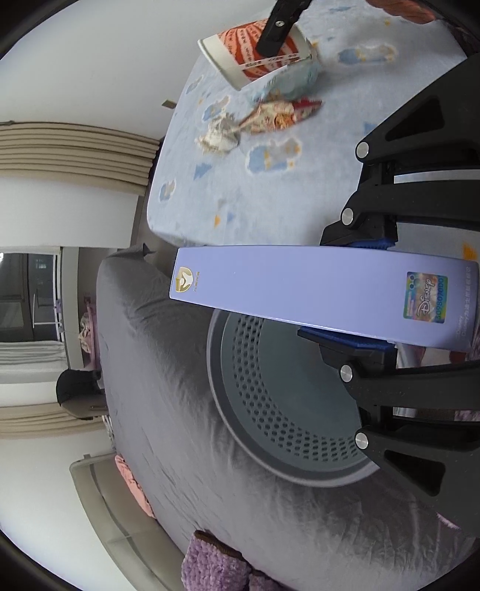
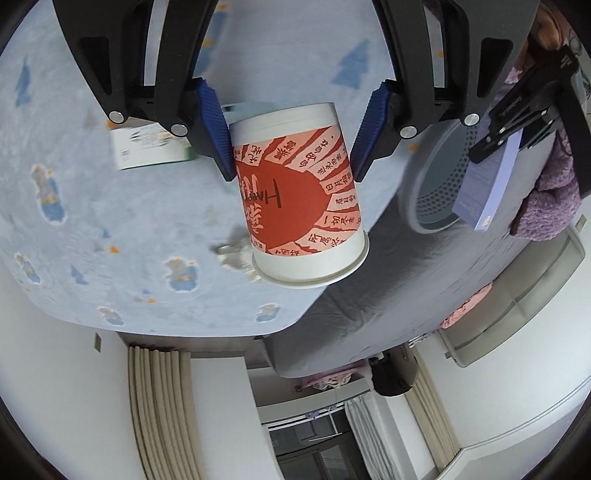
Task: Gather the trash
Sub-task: 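Carry the box and cup over the grey basket and open both tools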
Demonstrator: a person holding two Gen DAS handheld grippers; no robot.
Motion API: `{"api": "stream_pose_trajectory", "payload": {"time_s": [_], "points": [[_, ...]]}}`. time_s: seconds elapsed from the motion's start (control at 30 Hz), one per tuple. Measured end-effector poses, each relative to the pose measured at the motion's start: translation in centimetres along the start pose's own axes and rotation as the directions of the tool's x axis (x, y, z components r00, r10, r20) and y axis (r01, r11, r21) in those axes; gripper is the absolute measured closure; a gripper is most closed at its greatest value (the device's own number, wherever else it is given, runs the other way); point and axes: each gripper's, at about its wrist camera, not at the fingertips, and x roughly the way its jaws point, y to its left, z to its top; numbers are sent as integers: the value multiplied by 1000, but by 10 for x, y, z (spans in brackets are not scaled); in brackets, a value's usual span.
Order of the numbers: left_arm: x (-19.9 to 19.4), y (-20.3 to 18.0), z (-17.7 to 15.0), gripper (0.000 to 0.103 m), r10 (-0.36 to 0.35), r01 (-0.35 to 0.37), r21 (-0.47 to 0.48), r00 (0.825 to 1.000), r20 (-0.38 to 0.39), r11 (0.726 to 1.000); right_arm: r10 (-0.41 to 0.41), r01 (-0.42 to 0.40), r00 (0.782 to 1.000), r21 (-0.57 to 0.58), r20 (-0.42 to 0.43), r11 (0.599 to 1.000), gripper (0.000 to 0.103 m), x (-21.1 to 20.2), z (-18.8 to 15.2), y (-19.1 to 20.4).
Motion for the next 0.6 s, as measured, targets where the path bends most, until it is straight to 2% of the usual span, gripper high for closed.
{"api": "stream_pose_trajectory", "payload": {"time_s": [0.4,0.6], "points": [[38,79,6,69,80,-80,-33,997,-5,996,92,-104,990,-113,-106,988,42,72,-1,114],[67,108,-2,69,81,-86,-89,995,-62,992,109,-135,982,-170,-151,976,42,107,5,155]]}}
